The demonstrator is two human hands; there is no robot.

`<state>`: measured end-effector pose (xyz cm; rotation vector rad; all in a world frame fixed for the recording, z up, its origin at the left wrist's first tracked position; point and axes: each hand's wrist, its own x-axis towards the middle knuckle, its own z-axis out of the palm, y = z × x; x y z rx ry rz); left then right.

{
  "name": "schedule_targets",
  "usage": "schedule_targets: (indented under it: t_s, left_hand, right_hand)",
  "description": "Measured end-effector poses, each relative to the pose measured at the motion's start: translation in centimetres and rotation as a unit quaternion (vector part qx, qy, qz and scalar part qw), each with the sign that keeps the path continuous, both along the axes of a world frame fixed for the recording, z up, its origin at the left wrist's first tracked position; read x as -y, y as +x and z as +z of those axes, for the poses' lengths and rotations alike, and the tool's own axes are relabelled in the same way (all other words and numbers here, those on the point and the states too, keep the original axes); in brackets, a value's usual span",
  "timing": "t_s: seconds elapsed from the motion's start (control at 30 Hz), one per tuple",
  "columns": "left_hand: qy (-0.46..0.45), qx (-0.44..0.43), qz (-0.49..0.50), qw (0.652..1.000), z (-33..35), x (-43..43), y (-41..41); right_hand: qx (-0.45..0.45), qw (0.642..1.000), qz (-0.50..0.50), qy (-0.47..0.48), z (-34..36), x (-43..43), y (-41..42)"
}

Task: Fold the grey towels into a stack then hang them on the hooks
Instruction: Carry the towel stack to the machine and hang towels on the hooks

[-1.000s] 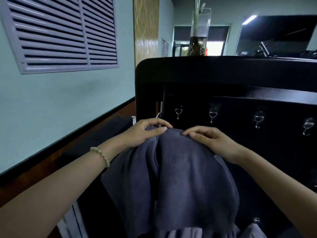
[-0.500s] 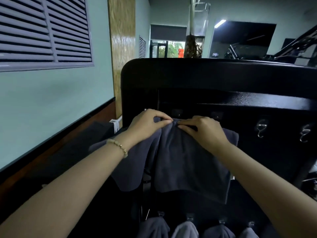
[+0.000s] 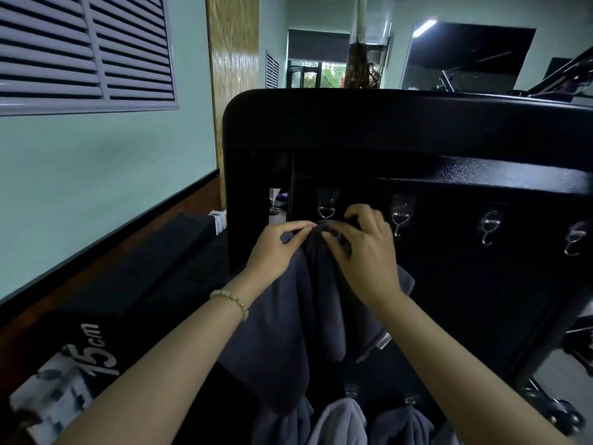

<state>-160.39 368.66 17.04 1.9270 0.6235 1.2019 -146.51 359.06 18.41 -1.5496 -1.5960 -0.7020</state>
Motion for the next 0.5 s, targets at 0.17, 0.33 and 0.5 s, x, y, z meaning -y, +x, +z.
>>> schedule_targets:
  t_s: [0.17, 0.33, 0.5]
  left_hand:
    - [-0.008, -0.014, -0.011, 1.000, 0.4, 0.0, -0.4]
    - [-0.009, -0.005, -0.001, 1.000, 0.0, 0.7, -0.7]
    - [-0.019, 0.021, 0.091, 0.995, -0.9, 1.1, -2.1]
  right_hand:
    - [-0.142, 0.986, 0.062, -0.065, -0.6, -0.8, -0.9]
    - [-0.236, 0.967, 0.081, -0.042, -1.2, -1.5, -1.4]
    - [-0.135, 0.985, 0.040, -0.099, -0.5, -1.6, -1.4]
